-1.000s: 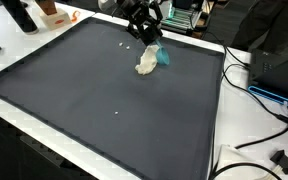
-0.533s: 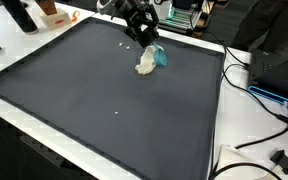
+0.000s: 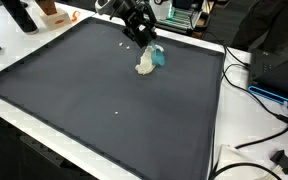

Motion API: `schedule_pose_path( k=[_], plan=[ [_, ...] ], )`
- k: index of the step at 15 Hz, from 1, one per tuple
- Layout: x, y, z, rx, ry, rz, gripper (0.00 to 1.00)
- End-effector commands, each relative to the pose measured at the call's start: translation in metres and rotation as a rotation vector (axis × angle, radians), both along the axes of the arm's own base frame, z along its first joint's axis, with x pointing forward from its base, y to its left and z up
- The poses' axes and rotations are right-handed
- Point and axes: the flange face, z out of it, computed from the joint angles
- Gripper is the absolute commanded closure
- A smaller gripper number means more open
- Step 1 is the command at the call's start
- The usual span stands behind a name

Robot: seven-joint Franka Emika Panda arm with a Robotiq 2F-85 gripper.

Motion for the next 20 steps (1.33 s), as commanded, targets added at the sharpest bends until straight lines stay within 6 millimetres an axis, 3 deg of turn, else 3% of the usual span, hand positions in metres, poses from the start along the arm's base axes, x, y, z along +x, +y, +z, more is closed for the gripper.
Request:
schedule_pose_path(
  k=[1, 9, 20],
  plan=[
    [-0.007, -0.002, 0.003, 0.003, 0.007, -0.022, 0.75],
    [-0.015, 0.006, 0.021, -0.051, -0.001, -0.038, 0.75],
    [-0.030, 0.036, 0.076, -0.264, 0.018, -0.054, 0.75]
  ],
)
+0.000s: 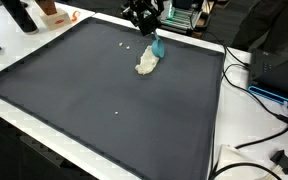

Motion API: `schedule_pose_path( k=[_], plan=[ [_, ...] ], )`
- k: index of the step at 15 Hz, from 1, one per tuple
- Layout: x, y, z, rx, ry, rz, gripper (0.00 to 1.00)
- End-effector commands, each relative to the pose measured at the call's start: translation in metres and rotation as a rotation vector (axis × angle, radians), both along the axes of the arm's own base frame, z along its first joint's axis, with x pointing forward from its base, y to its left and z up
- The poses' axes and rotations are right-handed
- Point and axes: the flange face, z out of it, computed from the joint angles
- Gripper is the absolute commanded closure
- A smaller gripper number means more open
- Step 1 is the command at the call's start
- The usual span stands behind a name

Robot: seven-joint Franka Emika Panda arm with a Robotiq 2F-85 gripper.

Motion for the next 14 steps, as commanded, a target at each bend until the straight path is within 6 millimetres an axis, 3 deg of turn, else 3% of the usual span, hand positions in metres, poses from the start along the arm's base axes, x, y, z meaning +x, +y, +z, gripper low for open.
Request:
schedule_pose_path(
  k=[1, 14],
  plan=[
    [-0.014, 0.011, 0.021, -0.097, 0.018, -0.017, 0.75],
    [-0.024, 0.062, 0.083, -0.438, 0.037, -0.010, 0.75]
  ],
)
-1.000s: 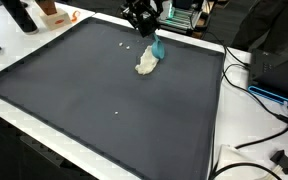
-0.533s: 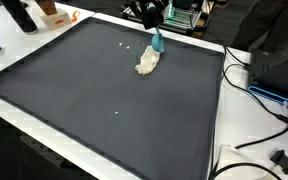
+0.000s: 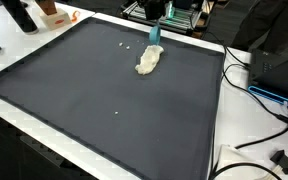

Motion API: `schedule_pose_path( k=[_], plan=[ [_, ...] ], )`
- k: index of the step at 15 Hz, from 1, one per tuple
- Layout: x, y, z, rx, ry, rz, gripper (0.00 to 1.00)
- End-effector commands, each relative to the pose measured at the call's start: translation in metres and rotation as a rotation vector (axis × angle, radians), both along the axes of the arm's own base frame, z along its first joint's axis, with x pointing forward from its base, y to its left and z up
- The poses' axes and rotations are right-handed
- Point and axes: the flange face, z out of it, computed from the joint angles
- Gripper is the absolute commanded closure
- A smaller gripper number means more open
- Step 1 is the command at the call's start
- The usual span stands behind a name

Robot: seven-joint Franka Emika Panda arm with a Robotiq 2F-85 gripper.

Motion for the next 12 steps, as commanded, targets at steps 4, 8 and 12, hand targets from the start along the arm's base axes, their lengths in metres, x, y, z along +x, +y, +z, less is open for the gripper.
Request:
schedule_pose_path(
  k=[4, 8, 12],
  plan=[
    [-0.011, 0.025, 0.027, -0.142, -0.014, 0.009, 0.75],
    [-0.016, 0.037, 0.041, -0.186, -0.023, 0.023, 0.75],
    [-0.021, 0.047, 0.053, -0.217, -0.021, 0.033, 0.75]
  ],
)
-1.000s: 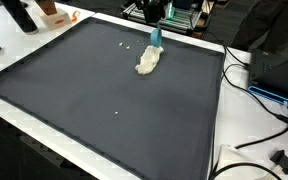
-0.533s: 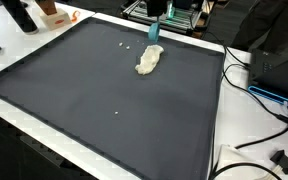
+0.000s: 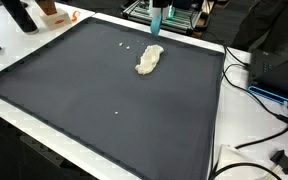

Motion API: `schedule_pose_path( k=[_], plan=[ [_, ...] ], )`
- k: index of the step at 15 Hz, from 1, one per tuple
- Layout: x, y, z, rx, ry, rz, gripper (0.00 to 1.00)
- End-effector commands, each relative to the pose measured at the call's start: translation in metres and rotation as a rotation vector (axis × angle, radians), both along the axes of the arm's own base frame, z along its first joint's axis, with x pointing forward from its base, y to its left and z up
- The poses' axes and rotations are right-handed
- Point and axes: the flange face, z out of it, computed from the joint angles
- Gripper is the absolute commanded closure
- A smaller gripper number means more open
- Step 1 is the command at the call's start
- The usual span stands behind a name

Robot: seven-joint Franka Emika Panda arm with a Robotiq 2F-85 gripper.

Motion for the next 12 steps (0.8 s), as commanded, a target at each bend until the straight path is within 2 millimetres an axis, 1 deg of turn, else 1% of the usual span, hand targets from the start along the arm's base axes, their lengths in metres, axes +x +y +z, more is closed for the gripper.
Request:
schedule_pose_path(
  k=[1, 2, 3, 5, 9, 10, 12],
  plan=[
    [-0.011, 0.010, 0.014, -0.048, 0.011, 0.006, 0.75],
    [-0.013, 0.012, 0.017, -0.054, 0.006, 0.019, 0.75],
    [-0.005, 0.008, 0.008, -0.020, 0.007, 0.017, 0.50],
    [-0.007, 0.012, 0.012, -0.023, 0.003, 0.026, 0.50],
    [-0.007, 0.012, 0.013, -0.024, 0.004, 0.027, 0.50],
    [-0.007, 0.012, 0.013, -0.024, 0.005, 0.027, 0.75],
    [-0.003, -0.006, 0.010, 0.073, 0.023, 0.061, 0.75]
  ],
)
